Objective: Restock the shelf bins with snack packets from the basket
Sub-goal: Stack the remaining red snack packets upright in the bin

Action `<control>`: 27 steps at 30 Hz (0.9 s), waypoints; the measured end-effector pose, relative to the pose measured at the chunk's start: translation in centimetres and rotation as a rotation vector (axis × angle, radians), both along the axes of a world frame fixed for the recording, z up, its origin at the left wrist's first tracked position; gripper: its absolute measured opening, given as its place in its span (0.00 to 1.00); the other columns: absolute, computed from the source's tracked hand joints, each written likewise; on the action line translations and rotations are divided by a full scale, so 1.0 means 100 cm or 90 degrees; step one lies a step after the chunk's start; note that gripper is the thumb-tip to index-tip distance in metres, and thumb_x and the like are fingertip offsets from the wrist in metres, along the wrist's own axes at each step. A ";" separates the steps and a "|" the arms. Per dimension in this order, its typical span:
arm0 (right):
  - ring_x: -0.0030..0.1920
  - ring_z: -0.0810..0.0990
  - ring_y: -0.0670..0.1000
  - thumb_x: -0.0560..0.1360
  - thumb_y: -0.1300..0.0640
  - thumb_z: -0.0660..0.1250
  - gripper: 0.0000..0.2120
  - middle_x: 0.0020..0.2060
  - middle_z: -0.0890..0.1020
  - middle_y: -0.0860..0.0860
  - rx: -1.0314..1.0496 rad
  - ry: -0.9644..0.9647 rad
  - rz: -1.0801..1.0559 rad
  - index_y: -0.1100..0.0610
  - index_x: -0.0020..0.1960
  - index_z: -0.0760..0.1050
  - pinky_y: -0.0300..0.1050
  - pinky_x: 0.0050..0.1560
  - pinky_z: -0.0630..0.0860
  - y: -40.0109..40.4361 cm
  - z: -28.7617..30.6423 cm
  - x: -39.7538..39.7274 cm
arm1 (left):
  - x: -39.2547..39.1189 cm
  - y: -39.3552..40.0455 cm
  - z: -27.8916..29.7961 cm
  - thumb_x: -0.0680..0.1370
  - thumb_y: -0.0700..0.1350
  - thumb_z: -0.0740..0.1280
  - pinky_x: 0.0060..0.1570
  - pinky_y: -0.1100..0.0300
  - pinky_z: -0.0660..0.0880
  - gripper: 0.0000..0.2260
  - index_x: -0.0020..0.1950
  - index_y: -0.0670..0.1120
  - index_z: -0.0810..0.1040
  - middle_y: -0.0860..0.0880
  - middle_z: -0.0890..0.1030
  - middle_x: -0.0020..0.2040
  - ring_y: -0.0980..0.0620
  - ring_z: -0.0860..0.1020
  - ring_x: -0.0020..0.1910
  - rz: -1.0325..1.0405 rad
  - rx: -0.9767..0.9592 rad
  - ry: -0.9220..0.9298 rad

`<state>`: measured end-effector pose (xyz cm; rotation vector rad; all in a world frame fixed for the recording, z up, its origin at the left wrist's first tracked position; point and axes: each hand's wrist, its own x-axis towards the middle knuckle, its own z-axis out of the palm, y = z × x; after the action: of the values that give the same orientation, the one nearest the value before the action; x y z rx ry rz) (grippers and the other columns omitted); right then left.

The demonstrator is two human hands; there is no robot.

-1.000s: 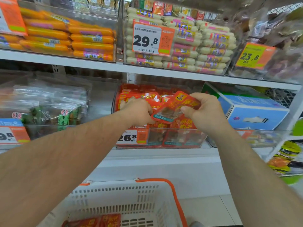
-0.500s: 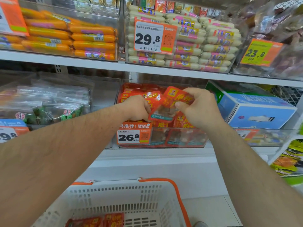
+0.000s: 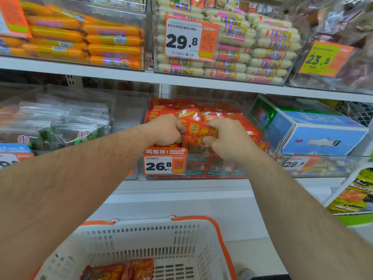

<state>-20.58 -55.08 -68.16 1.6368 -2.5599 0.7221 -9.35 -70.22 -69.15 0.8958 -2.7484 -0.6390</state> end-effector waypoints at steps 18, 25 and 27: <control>0.71 0.58 0.57 0.78 0.43 0.65 0.19 0.67 0.71 0.54 0.159 0.141 -0.037 0.43 0.69 0.72 0.58 0.70 0.54 -0.013 -0.008 0.004 | 0.003 -0.001 -0.003 0.78 0.45 0.68 0.49 0.55 0.79 0.06 0.50 0.47 0.85 0.51 0.83 0.47 0.53 0.80 0.47 -0.022 -0.046 0.012; 0.69 0.62 0.53 0.79 0.46 0.66 0.11 0.60 0.78 0.48 0.023 0.093 -0.031 0.43 0.60 0.78 0.57 0.70 0.51 -0.018 -0.020 0.002 | -0.001 -0.006 -0.007 0.78 0.44 0.67 0.49 0.54 0.78 0.07 0.44 0.49 0.85 0.54 0.82 0.44 0.53 0.78 0.45 -0.028 -0.092 0.001; 0.70 0.62 0.53 0.79 0.46 0.66 0.10 0.59 0.78 0.49 0.052 0.103 -0.031 0.43 0.59 0.79 0.58 0.71 0.51 -0.018 -0.022 0.003 | -0.001 -0.007 -0.009 0.78 0.42 0.67 0.50 0.57 0.76 0.06 0.46 0.49 0.85 0.56 0.79 0.43 0.55 0.76 0.46 -0.029 -0.099 0.006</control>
<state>-20.25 -56.93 -70.34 1.5774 -2.5356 0.4658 -9.47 -70.95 -70.02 0.7961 -2.7708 -0.4275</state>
